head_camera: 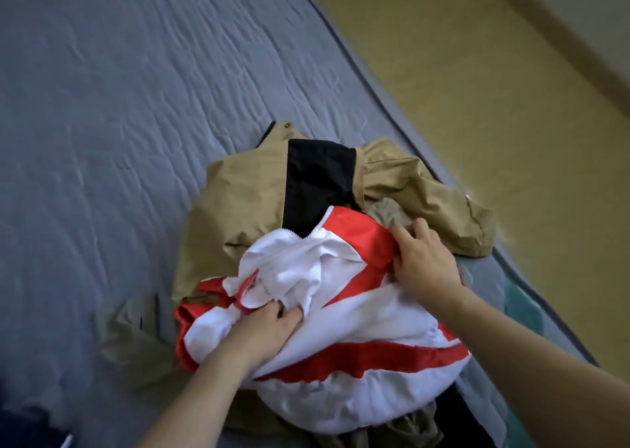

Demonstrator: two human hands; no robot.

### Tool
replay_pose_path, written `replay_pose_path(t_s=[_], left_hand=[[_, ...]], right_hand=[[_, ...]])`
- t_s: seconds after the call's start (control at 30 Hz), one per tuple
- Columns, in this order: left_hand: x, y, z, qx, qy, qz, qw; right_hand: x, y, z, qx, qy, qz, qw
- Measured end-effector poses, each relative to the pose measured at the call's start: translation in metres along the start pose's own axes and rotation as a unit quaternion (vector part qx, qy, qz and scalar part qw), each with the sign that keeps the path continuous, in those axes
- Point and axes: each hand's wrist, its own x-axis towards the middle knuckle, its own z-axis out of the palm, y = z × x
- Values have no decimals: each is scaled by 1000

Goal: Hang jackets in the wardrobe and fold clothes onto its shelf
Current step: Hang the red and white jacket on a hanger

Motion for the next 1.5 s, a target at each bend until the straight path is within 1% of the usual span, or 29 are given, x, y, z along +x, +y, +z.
replay_pose_path(t_s=[0.03, 0.07, 0.13, 0.17, 0.2, 0.27, 0.33, 0.37, 0.43, 0.5, 0.6, 0.7, 0.77, 0.83, 0.87, 0.9, 1.0, 1.07, 1.13, 1.17, 1.2, 1.23, 1.27, 1.3, 1.33, 1.4, 1.43, 1.47, 1.5], left_hand=[[-14, 1, -7, -51, -31, -26, 998], [-29, 2, -16, -89, -43, -42, 994], [-72, 5, -41, -153, -34, -49, 986], [-98, 8, -55, -206, -19, -47, 977], [-125, 13, -70, -267, 5, -45, 963], [-186, 27, -103, -371, 71, -51, 924], [-252, 43, -133, -443, 130, -55, 886], [-288, 49, -146, -463, 159, -50, 870], [-363, 55, -170, -498, 223, -30, 837], [-445, 52, -189, -538, 297, -7, 789], [-565, 31, -217, -568, 418, 23, 708], [-673, 1, -231, -556, 522, 30, 646], [-732, -18, -232, -545, 573, 46, 611], [-790, -45, -224, -530, 627, 50, 568], [-807, -56, -222, -524, 640, 53, 560], [-816, -65, -220, -520, 643, 56, 559], [-878, -119, -202, -512, 678, 64, 523], [-921, -163, -191, -511, 689, 53, 511], [-968, -208, -184, -495, 697, 30, 518], [-990, -229, -185, -467, 714, 3, 522], [-1011, -249, -188, -435, 737, -22, 517], [-1029, -267, -194, -410, 761, -32, 501], [-1046, -282, -204, -394, 780, -24, 486], [-1062, -295, -216, -381, 785, -8, 489], [-1078, -308, -231, -368, 776, 9, 513], [-1103, -337, -264, -375, 712, 23, 594], [-1112, -350, -279, -383, 674, 14, 631], [-1121, -363, -292, -384, 653, -16, 653], [-1130, -377, -303, -385, 653, -48, 650]], right_hand=[[-7, -3, -8, 2, -23, -3, 1000], [-13, -8, -19, 18, -54, 1, 998], [-26, -20, -44, 68, -138, 16, 988], [-35, -29, -60, 85, -174, 10, 981], [-44, -40, -78, 99, -192, -2, 976], [-65, -70, -119, 142, -173, -20, 974], [-88, -104, -168, 195, -121, -50, 972], [-102, -123, -196, 240, -102, -70, 963], [-127, -159, -256, 353, -92, -113, 924], [-153, -196, -315, 394, -72, -178, 899], [-196, -264, -394, 407, -43, -302, 861], [-250, -344, -460, 390, -57, -424, 815], [-295, -398, -497, 376, -101, -484, 784], [-354, -458, -527, 371, -187, -535, 736], [-375, -480, -539, 361, -218, -553, 719], [-389, -495, -550, 347, -221, -575, 707], [-470, -569, -577, 281, -151, -700, 639], [-524, -616, -591, 257, -83, -771, 578], [-576, -663, -603, 241, -24, -814, 528], [-601, -686, -606, 233, -9, -826, 512], [-626, -707, -609, 226, 2, -837, 498], [-650, -728, -612, 220, 11, -847, 484], [-673, -747, -613, 217, 18, -856, 469], [-695, -767, -614, 218, 25, -863, 455], [-717, -784, -615, 222, 31, -869, 440], [-757, -818, -618, 227, 43, -880, 414], [-775, -836, -618, 221, 49, -887, 403], [-790, -853, -618, 210, 53, -893, 393], [-804, -871, -618, 204, 54, -897, 389]])
